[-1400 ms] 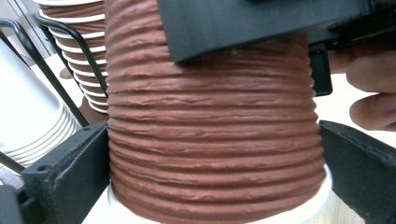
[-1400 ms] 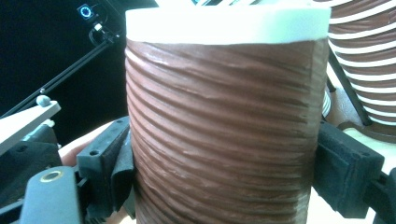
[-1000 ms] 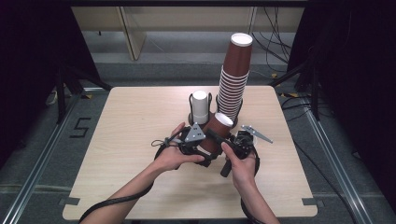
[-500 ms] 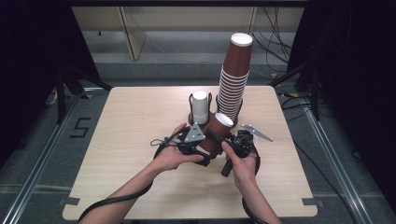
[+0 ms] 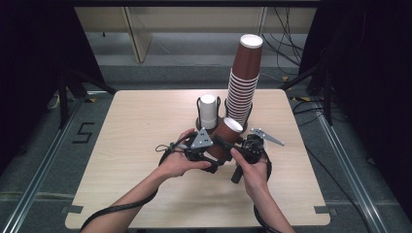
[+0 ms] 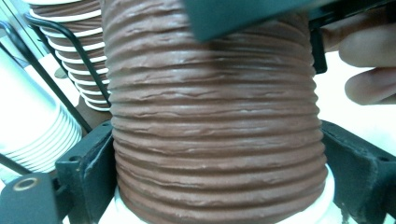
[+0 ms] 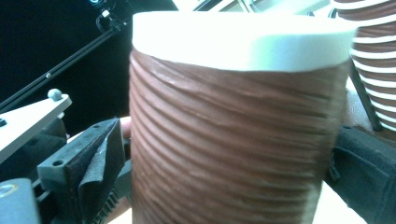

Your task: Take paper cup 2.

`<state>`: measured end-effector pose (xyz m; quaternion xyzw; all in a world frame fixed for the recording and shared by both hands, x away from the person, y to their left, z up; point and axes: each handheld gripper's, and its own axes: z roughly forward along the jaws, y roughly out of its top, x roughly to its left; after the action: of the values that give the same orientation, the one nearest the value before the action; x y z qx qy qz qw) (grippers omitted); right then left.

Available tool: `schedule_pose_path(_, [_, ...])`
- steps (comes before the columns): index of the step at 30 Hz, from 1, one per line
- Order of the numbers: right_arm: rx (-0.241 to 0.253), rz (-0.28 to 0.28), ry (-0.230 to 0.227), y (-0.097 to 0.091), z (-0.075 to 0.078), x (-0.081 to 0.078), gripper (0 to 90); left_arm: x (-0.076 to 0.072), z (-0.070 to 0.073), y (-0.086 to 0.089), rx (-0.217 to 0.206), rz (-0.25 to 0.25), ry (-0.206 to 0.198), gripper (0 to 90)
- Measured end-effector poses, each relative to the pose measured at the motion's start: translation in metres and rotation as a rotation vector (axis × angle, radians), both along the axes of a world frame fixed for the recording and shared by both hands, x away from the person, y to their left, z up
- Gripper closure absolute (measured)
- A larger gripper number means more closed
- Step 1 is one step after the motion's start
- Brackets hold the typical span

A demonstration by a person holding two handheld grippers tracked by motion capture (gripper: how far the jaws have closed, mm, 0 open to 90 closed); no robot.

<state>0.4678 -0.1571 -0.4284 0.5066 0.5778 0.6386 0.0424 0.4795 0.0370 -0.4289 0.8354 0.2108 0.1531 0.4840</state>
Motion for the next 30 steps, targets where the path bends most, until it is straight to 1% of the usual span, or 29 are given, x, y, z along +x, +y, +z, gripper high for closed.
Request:
schedule_pose_path(1, [-0.015,-0.003,-0.007,0.0,0.0,0.0,4.1,0.0,0.0,0.001,-0.006,0.001,-0.003,9.3])
schedule_pose_path(2, [-0.02,0.001,-0.008,-0.001,0.0,0.0,4.1,0.001,0.0,0.002,0.001,0.003,0.003,9.3])
schedule_pose_path(3, [-0.02,0.015,-0.014,-0.002,0.0,-0.001,4.1,0.001,0.0,0.002,-0.008,0.002,-0.001,9.3])
schedule_pose_path(4, [-0.024,0.017,-0.014,-0.002,0.001,-0.001,4.1,0.001,0.0,0.004,-0.009,0.006,-0.003,9.3])
schedule_pose_path(5, [-0.028,0.026,-0.019,-0.003,0.001,-0.002,4.1,0.001,0.001,0.005,0.004,0.003,0.001,9.3])
schedule_pose_path(6, [-0.032,0.026,-0.018,-0.003,0.001,-0.002,4.1,0.001,0.001,0.006,-0.003,0.004,-0.004,9.3])
schedule_pose_path(7, [-0.039,0.029,-0.029,-0.005,0.001,-0.002,4.1,0.002,0.001,0.007,0.003,0.004,-0.002,9.3])
schedule_pose_path(8, [-0.039,0.032,-0.023,-0.005,0.002,-0.003,4.1,0.002,0.002,0.009,0.009,0.008,-0.001,9.3])
schedule_pose_path(10, [-0.051,0.044,-0.034,-0.007,0.004,-0.005,4.1,0.002,0.002,0.01,0.01,0.01,-0.003,9.3])
schedule_pose_path(11, [-0.06,0.052,-0.047,-0.009,0.004,-0.005,4.1,0.002,0.003,0.011,0.009,0.011,-0.003,9.2])
schedule_pose_path(12, [-0.057,0.055,-0.043,-0.009,0.006,-0.006,4.1,0.003,0.003,0.012,0.01,0.013,-0.003,9.3])
schedule_pose_path(13, [-0.049,0.061,-0.026,-0.009,0.008,-0.008,4.1,0.003,0.003,0.013,0.01,0.013,-0.003,9.3])
schedule_pose_path(14, [-0.067,0.072,-0.051,-0.011,0.008,-0.007,4.1,0.003,0.003,0.014,0.013,0.016,-0.005,9.3])
schedule_pose_path(15, [-0.075,0.071,-0.057,-0.012,0.009,-0.007,4.1,0.003,0.003,0.015,0.006,0.017,-0.011,9.3])
schedule_pose_path(16, [-0.084,0.08,-0.064,-0.013,0.009,-0.008,4.1,0.003,0.004,0.017,0.015,0.016,-0.007,9.2])
schedule_pose_path(17, [-0.099,0.084,-0.073,-0.014,0.01,-0.009,4.1,0.004,0.004,0.018,0.024,0.008,-0.012,9.2])
schedule_pose_path(18, [-0.108,0.095,-0.07,-0.016,0.01,-0.009,4.1,0.003,0.004,0.019,0.017,0.016,-0.009,9.2])
schedule_pose_path(19, [-0.113,0.105,-0.071,-0.017,0.01,-0.01,4.1,0.004,0.004,0.021,0.028,0.014,-0.004,9.2])
schedule_pose_path(20, [-0.133,0.112,-0.081,-0.018,0.01,-0.01,4.1,0.004,0.004,0.022,0.025,0.015,-0.01,9.2])
schedule_pose_path(21, [-0.15,0.123,-0.085,-0.019,0.009,-0.01,4.2,0.004,0.004,0.023,0.028,0.016,-0.005,9.1])
schedule_pose_path(22, [-0.164,0.134,-0.083,-0.02,0.009,-0.011,4.2,0.004,0.004,0.024,0.026,0.022,-0.008,9.2])
schedule_pose_path(23, [-0.172,0.148,-0.082,-0.021,0.009,-0.012,4.3,0.004,0.005,0.027,0.048,0.014,-0.006,9.1])
schedule_pose_path(24, [-0.194,0.156,-0.093,-0.022,0.008,-0.011,4.4,0.004,0.004,0.027,0.039,0.02,-0.005,9.1])
schedule_pose_path(25, [-0.206,0.165,-0.093,-0.022,0.007,-0.012,4.7,0.004,0.004,0.028,0.042,0.016,-0.009,9.1])
schedule_pose_path(26, [-0.219,0.18,-0.107,-0.023,0.006,-0.012,4.7,0.004,0.004,0.029,0.042,0.018,-0.008,9.1])
schedule_pose_path(27, [-0.244,0.183,-0.103,-0.024,0.006,-0.012,4.8,0.004,0.004,0.031,0.046,0.011,-0.008,9.1])
schedule_pose_path(28, [-0.251,0.201,-0.103,-0.024,0.005,-0.012,5.3,0.004,0.005,0.033,0.071,0.003,-0.015,9.1])
schedule_pose_path(29, [-0.268,0.216,-0.11,-0.025,0.004,-0.012,5.3,0.003,0.004,0.033,0.06,0.002,-0.012,9.1])
schedule_pose_path(30, [-0.287,0.231,-0.112,-0.025,0.004,-0.012,5.7,0.003,0.005,0.035,0.087,-0.004,-0.017,9.1])
